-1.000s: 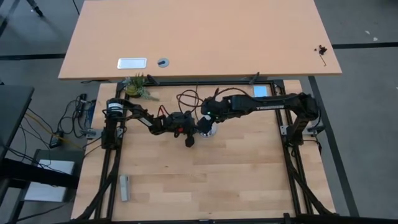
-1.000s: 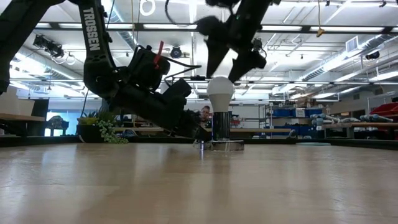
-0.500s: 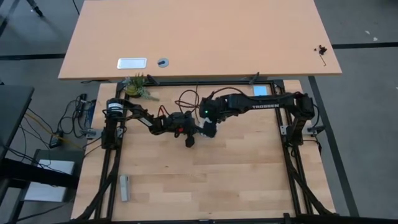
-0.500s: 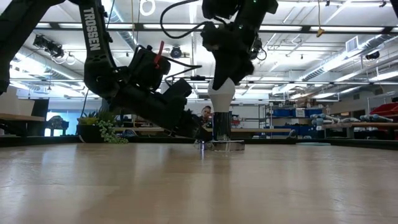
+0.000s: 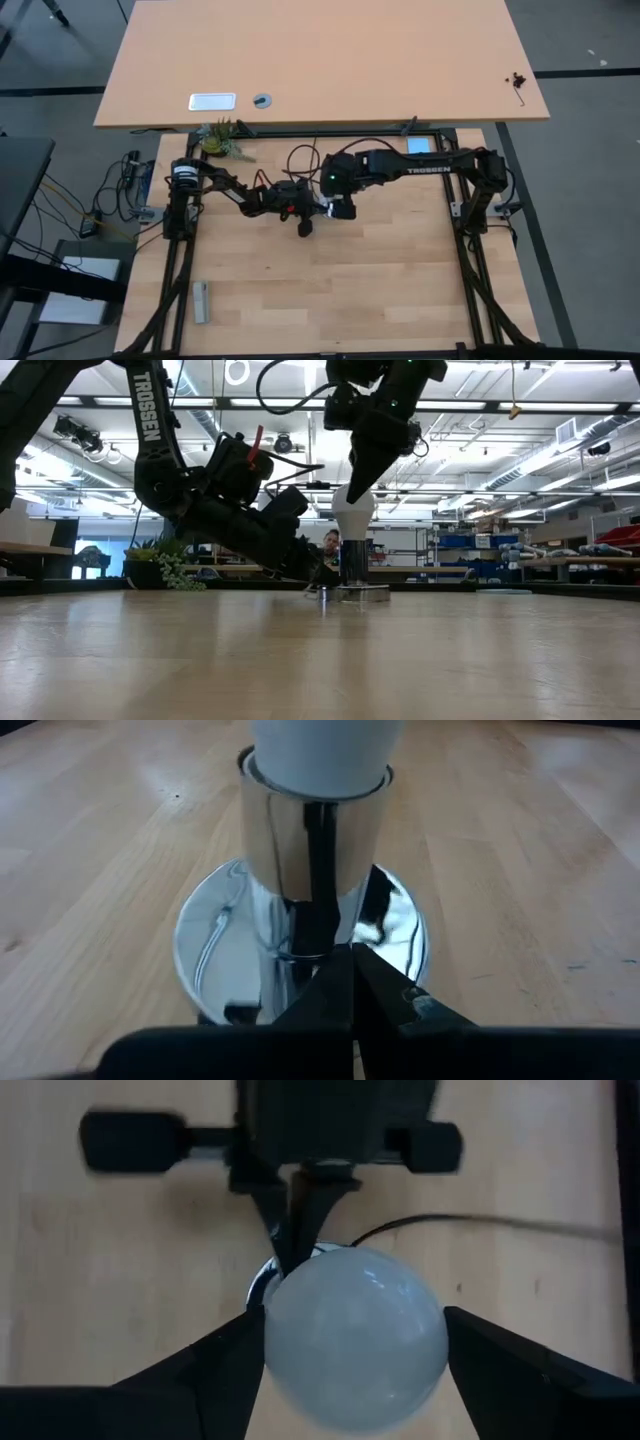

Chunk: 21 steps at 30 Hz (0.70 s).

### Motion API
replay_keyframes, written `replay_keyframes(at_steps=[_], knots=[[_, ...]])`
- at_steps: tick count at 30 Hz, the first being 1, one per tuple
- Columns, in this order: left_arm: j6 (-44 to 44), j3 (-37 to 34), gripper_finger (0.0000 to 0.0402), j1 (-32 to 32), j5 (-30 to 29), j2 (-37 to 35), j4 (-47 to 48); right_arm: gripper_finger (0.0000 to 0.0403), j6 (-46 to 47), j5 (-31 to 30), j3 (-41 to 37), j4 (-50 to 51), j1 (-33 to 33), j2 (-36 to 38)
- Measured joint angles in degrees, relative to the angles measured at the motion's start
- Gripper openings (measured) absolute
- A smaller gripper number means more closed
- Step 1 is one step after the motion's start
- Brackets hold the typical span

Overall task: Screw lightbulb
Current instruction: Remove the white lightbulb from the silver lamp

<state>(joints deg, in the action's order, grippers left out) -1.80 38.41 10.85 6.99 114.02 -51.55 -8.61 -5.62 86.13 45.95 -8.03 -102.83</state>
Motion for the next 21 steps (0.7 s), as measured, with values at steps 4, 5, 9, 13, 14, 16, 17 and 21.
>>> replay_keyframes(at_steps=[4,5,9,13,14,16,17,21], knots=[[0.0,0.0,0.0000,0.0,0.2,0.0,0.0,0.0315,18.3,-0.8,1.8,2.4,0.4,0.7],[0.0,0.0,0.0000,0.0,0.2,0.0,0.0,0.0319,23.2,-0.8,2.5,2.7,0.4,1.0],[-0.2,0.0,0.0000,-0.1,0.2,0.0,0.0,0.0328,38.3,-0.7,4.7,4.8,0.5,0.8],[-0.2,0.0,0.0000,-0.2,0.0,0.0,0.0,0.0331,47.6,-0.5,5.1,4.1,1.7,0.9],[-0.2,0.0,0.0000,-0.2,-0.1,0.0,0.0,0.0331,48.8,-0.9,5.0,4.3,2.0,0.8],[-0.1,0.0,0.0000,-0.2,-0.1,0.0,0.0,0.0329,50.5,-3.0,4.1,4.2,2.3,0.8],[-0.1,0.0,0.0000,-0.3,-0.1,0.0,0.0,0.0328,51.0,-4.0,3.7,4.6,2.4,0.8],[-0.1,0.0,0.0000,-0.3,-0.1,0.0,0.0,0.0323,52.5,-6.9,3.4,7.1,2.3,0.7]])
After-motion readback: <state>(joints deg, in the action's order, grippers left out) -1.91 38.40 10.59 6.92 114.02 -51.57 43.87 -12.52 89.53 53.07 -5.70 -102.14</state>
